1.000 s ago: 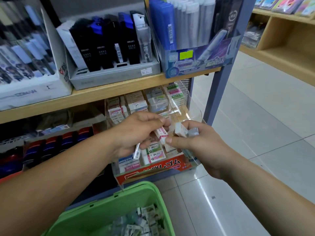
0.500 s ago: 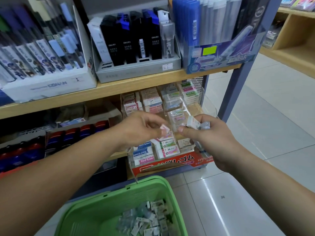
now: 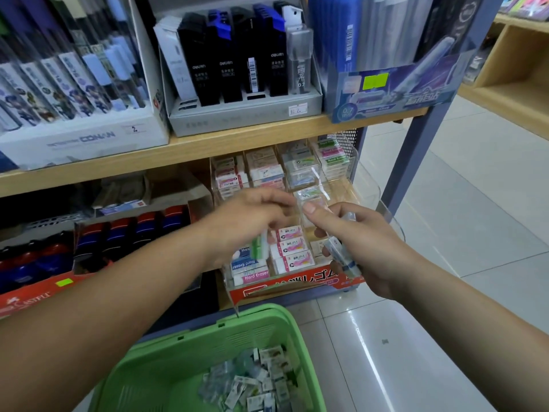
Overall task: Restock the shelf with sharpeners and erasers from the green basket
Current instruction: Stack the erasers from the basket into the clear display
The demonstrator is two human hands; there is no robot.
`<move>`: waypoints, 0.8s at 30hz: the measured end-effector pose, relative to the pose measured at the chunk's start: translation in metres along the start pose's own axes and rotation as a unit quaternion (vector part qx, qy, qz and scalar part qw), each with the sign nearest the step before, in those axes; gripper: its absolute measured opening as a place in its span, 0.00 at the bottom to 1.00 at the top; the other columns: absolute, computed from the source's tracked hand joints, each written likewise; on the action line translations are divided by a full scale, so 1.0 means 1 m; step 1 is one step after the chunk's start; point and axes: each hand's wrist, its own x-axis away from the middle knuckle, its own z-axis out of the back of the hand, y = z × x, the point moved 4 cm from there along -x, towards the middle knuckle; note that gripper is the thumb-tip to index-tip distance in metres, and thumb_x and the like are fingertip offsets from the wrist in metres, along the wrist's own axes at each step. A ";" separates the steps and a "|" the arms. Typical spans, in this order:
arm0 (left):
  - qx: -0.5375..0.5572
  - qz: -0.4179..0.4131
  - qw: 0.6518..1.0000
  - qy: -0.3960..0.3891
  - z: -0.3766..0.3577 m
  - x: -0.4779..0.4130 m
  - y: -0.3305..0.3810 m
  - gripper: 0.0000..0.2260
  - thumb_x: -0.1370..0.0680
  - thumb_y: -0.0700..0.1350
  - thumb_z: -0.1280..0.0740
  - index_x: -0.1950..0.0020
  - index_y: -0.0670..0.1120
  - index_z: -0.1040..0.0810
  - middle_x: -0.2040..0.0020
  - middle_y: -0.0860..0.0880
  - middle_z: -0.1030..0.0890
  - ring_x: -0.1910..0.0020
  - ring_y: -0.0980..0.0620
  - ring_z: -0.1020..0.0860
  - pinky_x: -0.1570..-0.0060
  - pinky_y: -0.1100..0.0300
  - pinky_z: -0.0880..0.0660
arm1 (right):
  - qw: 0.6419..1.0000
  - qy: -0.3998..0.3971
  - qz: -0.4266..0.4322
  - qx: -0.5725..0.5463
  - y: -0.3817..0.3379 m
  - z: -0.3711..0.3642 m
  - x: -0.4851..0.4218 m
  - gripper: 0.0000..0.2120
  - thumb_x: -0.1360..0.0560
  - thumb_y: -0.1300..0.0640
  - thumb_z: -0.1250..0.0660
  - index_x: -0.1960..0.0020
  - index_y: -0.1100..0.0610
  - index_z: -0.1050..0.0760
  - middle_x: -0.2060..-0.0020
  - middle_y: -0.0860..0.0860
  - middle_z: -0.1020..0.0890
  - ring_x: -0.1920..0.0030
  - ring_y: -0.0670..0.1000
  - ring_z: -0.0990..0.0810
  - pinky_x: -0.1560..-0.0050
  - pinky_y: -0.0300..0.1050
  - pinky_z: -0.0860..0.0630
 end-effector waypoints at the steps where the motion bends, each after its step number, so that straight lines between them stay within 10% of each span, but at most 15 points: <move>1: 0.099 0.025 0.995 -0.007 0.004 0.003 0.000 0.18 0.22 0.30 0.38 0.39 0.46 0.17 0.41 0.46 0.17 0.50 0.54 0.18 0.56 0.59 0.22 | 1.000 -0.009 -0.002 0.009 0.000 -0.002 0.000 0.14 0.30 0.45 0.20 0.54 0.54 0.17 0.54 0.52 0.11 0.53 0.57 0.11 0.43 0.61 0.16; 8: 0.336 0.059 0.940 -0.018 0.018 0.013 -0.013 0.21 0.22 0.23 0.37 0.36 0.41 0.19 0.39 0.41 0.16 0.40 0.45 0.16 0.44 0.54 0.17 | 0.998 -0.043 -0.013 0.044 0.009 -0.020 -0.012 0.17 0.32 0.64 0.18 0.47 0.60 0.20 0.50 0.65 0.14 0.47 0.75 0.17 0.53 0.68 0.21; 13: 0.362 0.022 0.932 0.015 0.022 0.016 -0.016 0.21 0.27 0.27 0.31 0.36 0.41 0.20 0.37 0.41 0.17 0.40 0.46 0.16 0.44 0.57 0.18 | 0.997 -0.076 -0.004 -0.009 0.008 -0.036 -0.014 0.17 0.28 0.64 0.21 0.41 0.62 0.20 0.45 0.65 0.15 0.43 0.71 0.17 0.39 0.74 0.23; 16: 0.347 0.008 0.938 0.010 0.021 0.017 -0.013 0.22 0.29 0.32 0.28 0.35 0.42 0.20 0.38 0.43 0.16 0.38 0.49 0.17 0.42 0.59 0.19 | 0.997 -0.063 -0.011 -0.036 0.009 -0.042 -0.016 0.13 0.26 0.70 0.27 0.42 0.68 0.23 0.51 0.68 0.17 0.54 0.71 0.17 0.61 0.56 0.22; 19: 0.217 0.006 0.976 0.008 0.027 0.021 -0.013 0.13 0.22 0.35 0.29 0.38 0.43 0.18 0.43 0.44 0.14 0.43 0.51 0.15 0.44 0.59 0.18 | 0.999 -0.036 -0.005 -0.023 0.007 -0.042 -0.021 0.13 0.26 0.73 0.28 0.43 0.67 0.21 0.53 0.64 0.15 0.56 0.66 0.15 0.65 0.52 0.19; 24: -0.056 -0.004 0.995 0.082 0.063 0.032 -0.031 0.07 0.24 0.44 0.24 0.47 0.51 0.17 0.54 0.49 0.14 0.56 0.55 0.16 0.55 0.61 0.20 | 1.000 -0.026 -0.006 0.001 0.002 -0.044 -0.021 0.17 0.29 0.63 0.21 0.43 0.62 0.20 0.50 0.60 0.12 0.50 0.61 0.12 0.42 0.64 0.18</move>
